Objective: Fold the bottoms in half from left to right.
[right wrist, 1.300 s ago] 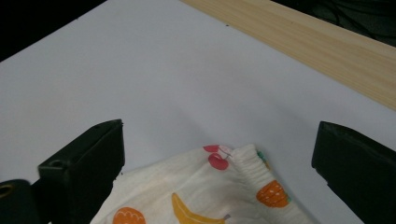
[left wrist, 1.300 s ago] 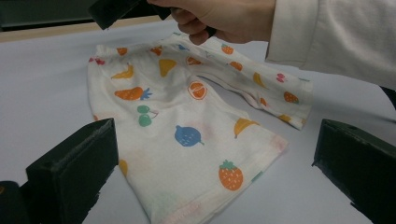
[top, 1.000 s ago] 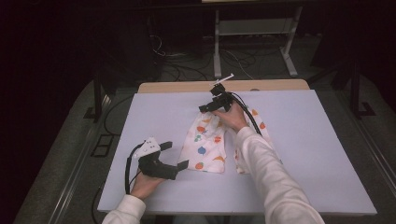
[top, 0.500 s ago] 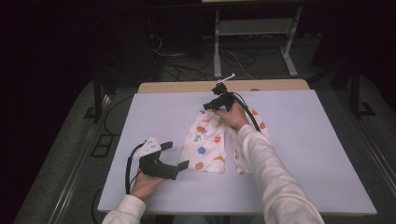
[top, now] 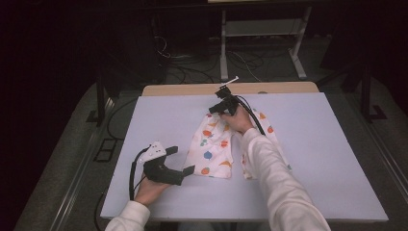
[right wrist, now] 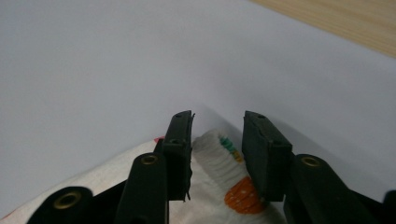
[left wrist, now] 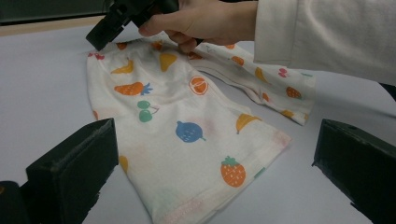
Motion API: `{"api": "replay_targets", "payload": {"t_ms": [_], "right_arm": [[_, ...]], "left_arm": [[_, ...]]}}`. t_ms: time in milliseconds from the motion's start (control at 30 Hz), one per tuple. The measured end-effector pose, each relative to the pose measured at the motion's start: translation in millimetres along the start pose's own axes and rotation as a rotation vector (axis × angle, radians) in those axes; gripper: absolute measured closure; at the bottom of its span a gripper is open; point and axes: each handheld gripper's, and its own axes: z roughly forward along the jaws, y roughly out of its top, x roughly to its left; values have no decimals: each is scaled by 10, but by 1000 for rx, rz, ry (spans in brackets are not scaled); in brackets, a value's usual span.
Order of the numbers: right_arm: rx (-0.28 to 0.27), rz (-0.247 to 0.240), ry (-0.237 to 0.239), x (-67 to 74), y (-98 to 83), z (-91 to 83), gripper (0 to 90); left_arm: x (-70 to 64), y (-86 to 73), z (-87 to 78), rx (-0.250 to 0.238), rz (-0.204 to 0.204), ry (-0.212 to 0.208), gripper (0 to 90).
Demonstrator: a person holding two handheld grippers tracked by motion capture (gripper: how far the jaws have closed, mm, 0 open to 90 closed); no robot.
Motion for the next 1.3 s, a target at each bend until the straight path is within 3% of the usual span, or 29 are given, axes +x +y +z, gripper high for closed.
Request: {"api": "replay_targets", "payload": {"t_ms": [267,533,800,1067,1300], "right_arm": [[-11,-15,-40,43,6,-12,831],[-8,-40,-63,109,15,-49,877],[-25,-62,-65,172,17,-103,891],[-30,-79,-64,179,-11,-122,891],[-40,-91,-73,202,-12,-145,891]], "left_arm": [[18,-4,9,16,-11,6,0],[35,-11,21,33,-32,21,0],[139,-32,73,95,-102,46,0],[277,-64,78,147,-222,51,0],[313,-79,94,186,-254,48,0]]}}
